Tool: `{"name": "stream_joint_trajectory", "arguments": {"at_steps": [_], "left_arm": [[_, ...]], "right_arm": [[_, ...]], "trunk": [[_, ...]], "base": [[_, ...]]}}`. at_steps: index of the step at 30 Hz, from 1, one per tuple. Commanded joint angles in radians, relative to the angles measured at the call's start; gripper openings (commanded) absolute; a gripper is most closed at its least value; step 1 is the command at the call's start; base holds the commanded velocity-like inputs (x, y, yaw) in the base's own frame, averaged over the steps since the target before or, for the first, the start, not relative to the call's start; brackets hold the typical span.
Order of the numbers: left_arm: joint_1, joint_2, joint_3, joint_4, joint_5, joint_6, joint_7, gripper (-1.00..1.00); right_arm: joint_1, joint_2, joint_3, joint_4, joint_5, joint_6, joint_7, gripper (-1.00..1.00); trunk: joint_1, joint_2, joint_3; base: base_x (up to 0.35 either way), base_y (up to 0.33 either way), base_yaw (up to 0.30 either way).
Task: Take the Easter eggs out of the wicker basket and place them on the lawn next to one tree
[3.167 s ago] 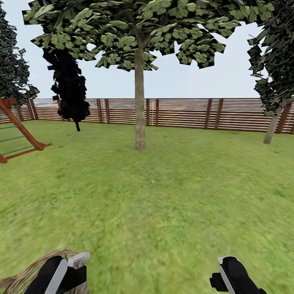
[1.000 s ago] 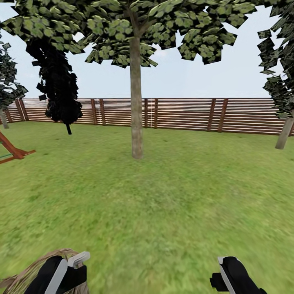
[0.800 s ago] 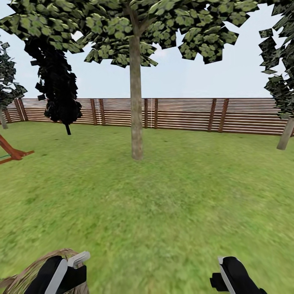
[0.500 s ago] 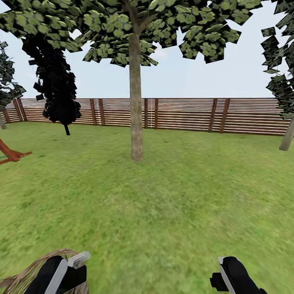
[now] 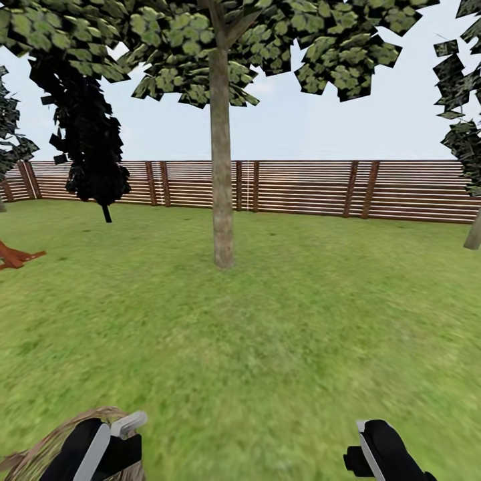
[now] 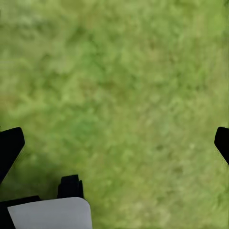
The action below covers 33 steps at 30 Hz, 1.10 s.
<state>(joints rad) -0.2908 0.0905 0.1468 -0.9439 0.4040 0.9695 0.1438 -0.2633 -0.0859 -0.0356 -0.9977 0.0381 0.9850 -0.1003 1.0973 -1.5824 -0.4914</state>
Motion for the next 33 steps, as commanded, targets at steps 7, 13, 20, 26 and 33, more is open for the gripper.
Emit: {"name": "stream_joint_trajectory", "arguments": {"at_steps": [7,13,20,26,33], "left_arm": [[-0.001,-0.001,0.000,-0.001,0.001,0.005,0.010,-1.00],[-0.001,-0.002,0.000,-0.001,0.001,0.005,0.008,-1.00],[-0.001,-0.001,0.000,0.000,0.001,0.005,0.009,-1.00],[-0.001,-0.002,0.000,0.001,0.001,0.005,0.010,-1.00],[-0.001,-0.002,0.000,0.001,0.001,0.005,0.010,-1.00]], "right_arm": [[-0.001,-0.001,-0.004,-0.004,0.003,0.005,0.001,1.00],[-0.001,-0.001,-0.007,-0.004,0.003,0.006,0.001,1.00],[-0.001,-0.001,-0.007,-0.004,0.003,0.006,0.001,1.00],[-0.001,-0.001,-0.007,-0.004,0.003,0.006,0.001,1.00],[-0.001,-0.001,-0.007,-0.004,0.003,0.006,0.001,1.00]], "trunk": [[0.001,-0.001,-0.001],[0.001,-0.001,-0.001],[0.001,-0.001,-0.001],[0.001,-0.001,-0.001],[0.001,-0.001,-0.001]], "base": [[0.341,0.000,0.000],[0.341,0.000,0.000],[0.341,0.000,0.000],[0.341,0.000,0.000],[0.341,0.000,0.000]]}}
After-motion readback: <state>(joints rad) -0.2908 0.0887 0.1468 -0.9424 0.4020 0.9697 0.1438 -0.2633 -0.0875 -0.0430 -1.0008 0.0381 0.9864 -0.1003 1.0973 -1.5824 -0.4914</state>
